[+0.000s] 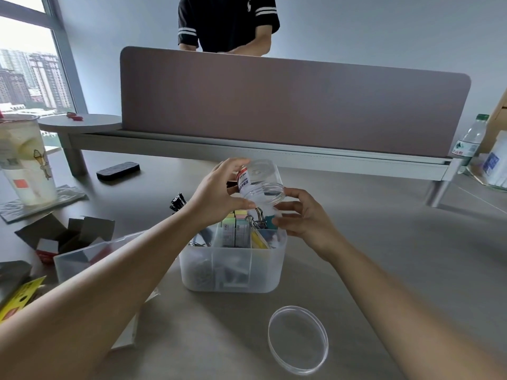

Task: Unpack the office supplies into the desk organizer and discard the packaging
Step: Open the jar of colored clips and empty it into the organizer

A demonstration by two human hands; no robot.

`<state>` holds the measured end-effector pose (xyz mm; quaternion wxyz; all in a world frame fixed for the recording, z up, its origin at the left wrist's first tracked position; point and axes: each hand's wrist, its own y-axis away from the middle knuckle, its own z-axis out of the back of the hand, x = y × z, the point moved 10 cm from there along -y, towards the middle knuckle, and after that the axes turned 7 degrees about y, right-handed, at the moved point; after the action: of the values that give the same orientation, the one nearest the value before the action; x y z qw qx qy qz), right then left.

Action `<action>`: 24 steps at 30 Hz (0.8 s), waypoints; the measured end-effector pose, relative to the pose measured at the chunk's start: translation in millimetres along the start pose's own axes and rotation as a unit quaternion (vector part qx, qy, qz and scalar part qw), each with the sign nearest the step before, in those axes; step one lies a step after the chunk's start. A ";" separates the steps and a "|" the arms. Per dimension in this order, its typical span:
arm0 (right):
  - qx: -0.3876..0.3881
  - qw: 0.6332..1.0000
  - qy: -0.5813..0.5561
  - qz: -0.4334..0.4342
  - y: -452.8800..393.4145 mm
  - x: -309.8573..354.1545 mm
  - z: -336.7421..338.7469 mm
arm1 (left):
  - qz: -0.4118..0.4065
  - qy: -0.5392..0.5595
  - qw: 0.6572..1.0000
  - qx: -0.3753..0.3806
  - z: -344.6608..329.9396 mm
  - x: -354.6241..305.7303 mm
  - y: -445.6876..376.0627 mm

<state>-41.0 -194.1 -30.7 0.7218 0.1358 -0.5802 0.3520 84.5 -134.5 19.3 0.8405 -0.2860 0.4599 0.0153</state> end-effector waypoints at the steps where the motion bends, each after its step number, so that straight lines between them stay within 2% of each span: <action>1: -0.002 1.000 -0.001 0.001 -0.3 0.4 0.2 | 0.003 0.010 1.000 0.001 -1.1 0.8 -0.3; 9: -0.032 0.999 0.003 0.003 -0.3 2.2 6.9 | 0.015 0.016 1.000 -0.018 -0.2 2.7 -1.4; 17: -0.028 0.999 0.015 0.040 2.2 26.7 6.2 | 0.054 0.090 0.994 -0.043 9.0 2.7 -5.1; 24: -0.009 0.993 0.111 -0.034 -1.5 7.1 -4.1 | 0.115 0.121 0.982 -0.086 21.5 14.6 9.2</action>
<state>-36.4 -190.3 -24.9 0.7943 0.1089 -0.4948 0.3352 106.7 -119.6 12.5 0.7435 -0.3016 0.5853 0.1167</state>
